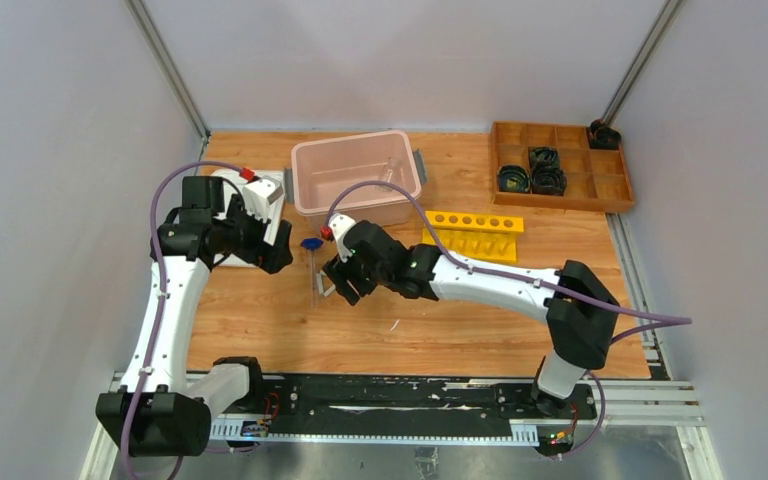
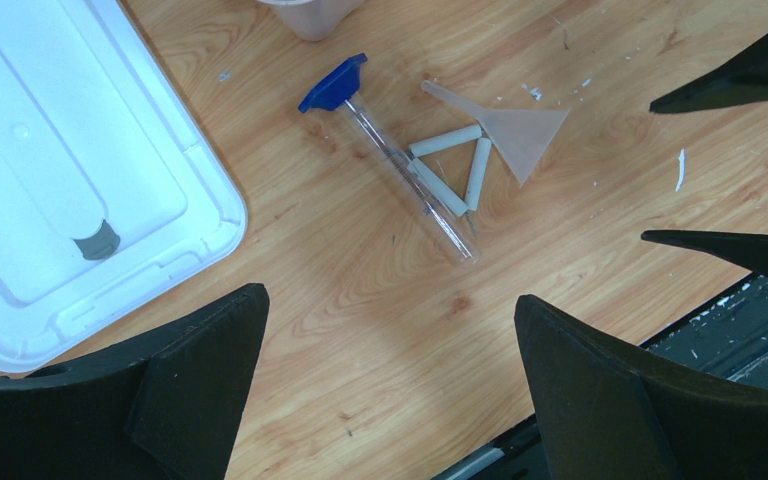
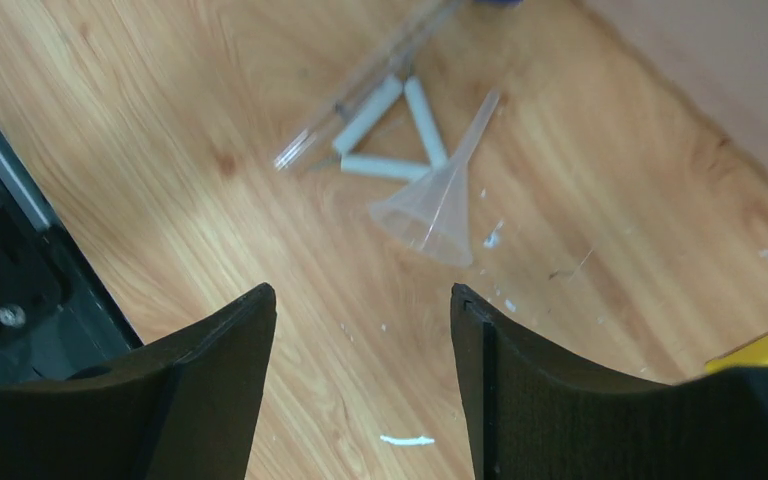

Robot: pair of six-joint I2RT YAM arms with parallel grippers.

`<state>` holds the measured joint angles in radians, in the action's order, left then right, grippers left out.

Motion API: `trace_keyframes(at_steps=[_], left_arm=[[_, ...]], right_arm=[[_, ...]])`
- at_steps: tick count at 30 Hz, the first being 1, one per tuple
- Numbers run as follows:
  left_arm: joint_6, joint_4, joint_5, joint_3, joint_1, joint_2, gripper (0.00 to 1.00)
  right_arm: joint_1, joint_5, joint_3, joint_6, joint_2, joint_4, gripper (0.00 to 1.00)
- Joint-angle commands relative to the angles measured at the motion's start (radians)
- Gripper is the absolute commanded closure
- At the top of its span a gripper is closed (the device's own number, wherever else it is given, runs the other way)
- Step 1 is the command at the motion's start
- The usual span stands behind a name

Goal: Organize the chemistry lab equipment

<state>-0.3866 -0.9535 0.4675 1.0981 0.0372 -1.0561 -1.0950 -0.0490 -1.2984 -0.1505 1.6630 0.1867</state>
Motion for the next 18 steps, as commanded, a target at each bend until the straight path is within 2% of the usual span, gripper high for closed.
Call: trace_keyframes(at_steps=[1, 7, 13, 18], left_arm=[[-0.01, 0.001, 0.015, -0.002, 0.006, 0.011, 0.0], [-0.013, -0.008, 0.026, -0.001, 0.006, 0.023, 0.01], [-0.018, -0.017, 0.028, 0.004, 0.007, 0.019, 0.01], [-0.018, -0.021, 0.037, 0.016, 0.008, 0.014, 0.02]], right_arm=[[-0.004, 0.053, 0.052, 0.035, 0.029, -0.049, 0.34], [-0.001, -0.076, 0.025, 0.131, 0.114, -0.024, 0.38], [0.009, -0.108, -0.018, 0.2, 0.197, -0.026, 0.41], [0.038, -0.078, -0.049, 0.189, 0.235, -0.026, 0.47]])
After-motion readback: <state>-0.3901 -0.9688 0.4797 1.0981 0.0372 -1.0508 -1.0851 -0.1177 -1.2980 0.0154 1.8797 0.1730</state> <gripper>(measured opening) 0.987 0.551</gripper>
